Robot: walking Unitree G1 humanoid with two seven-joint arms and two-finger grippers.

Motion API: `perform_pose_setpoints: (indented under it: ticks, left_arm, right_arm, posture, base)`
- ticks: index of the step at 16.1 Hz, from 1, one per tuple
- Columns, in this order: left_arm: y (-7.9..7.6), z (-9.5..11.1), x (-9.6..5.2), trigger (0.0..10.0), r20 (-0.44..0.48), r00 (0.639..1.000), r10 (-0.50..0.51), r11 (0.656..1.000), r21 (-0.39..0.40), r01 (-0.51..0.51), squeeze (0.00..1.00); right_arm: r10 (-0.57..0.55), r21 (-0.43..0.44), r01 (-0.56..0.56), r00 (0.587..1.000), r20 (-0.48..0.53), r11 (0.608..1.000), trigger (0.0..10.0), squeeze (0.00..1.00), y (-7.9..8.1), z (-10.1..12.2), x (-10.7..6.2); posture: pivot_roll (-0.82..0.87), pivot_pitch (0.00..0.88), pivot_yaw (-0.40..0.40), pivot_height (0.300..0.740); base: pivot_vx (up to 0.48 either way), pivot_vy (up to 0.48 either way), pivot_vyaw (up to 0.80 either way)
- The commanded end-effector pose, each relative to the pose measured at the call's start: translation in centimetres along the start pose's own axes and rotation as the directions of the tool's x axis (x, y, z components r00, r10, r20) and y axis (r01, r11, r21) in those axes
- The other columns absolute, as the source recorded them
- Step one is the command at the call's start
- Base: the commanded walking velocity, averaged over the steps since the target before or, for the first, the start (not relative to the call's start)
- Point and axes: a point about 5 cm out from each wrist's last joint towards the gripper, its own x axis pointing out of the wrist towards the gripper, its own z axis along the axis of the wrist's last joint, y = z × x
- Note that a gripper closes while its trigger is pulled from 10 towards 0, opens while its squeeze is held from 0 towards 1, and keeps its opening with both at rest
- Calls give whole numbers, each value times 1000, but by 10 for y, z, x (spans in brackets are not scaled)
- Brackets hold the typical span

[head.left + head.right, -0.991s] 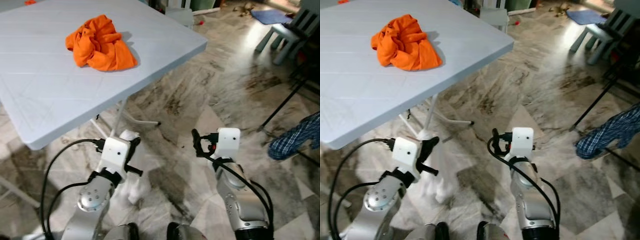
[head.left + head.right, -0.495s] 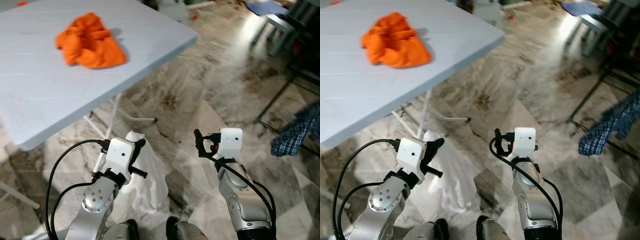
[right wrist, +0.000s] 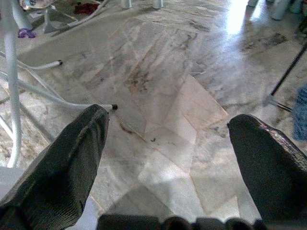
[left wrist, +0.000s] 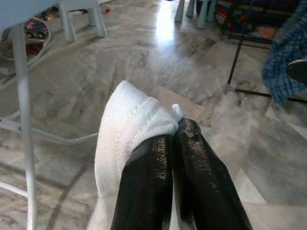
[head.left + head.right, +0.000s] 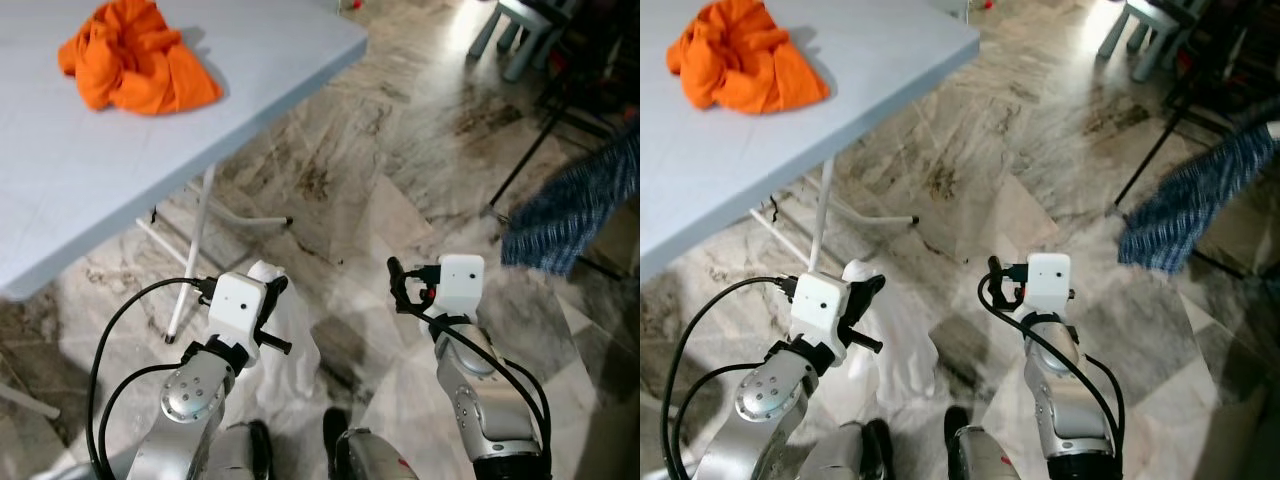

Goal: Hang hanger

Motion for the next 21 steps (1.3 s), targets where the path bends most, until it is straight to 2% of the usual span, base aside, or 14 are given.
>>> perform_pose_setpoints:
  ticks: [1,4,8,10,13,21]
  left_arm:
    - [-3,3,-1,10000,14,1000,-20,1000,1,20,0]
    - [-2,4,0,10000,15,1000,-27,1000,10,27,0]
    - [-4,7,-1,10000,43,996,-72,997,25,71,0]
    - [-4,8,-1,10000,60,994,-86,996,-24,88,0]
    - [-4,9,-1,10000,78,992,-97,995,-25,99,0]
    - [-4,8,-2,10000,76,992,-98,994,-33,101,0]
  right_arm:
    - [-21,4,21,1000,-10,1000,10000,0,-4,-3,-3]
    - [-7,13,7,1000,-5,1000,10000,0,-2,-2,-2]
    - [-12,10,12,1000,-2,1000,10000,0,-2,-2,-2]
    - [-12,4,12,1000,-1,1000,10000,0,-2,-1,-2]
    - [-21,3,21,1000,-7,1000,10000,0,-4,-2,-2]
    - [-22,-3,22,1000,-13,1000,10000,0,-3,-4,-3]
  posture:
    - [-6,203,-54,740]
    - [-5,201,-53,740]
    - [-3,195,-53,740]
    - [-3,192,-52,740]
    - [-5,193,-53,740]
    - [-8,197,-52,740]
  base:
    - [-292,0,-631]
    - [-190,0,-552]
    - [0,0,0]
    - [0,0,-259]
    - [0,0,-800]
    - [261,0,-780]
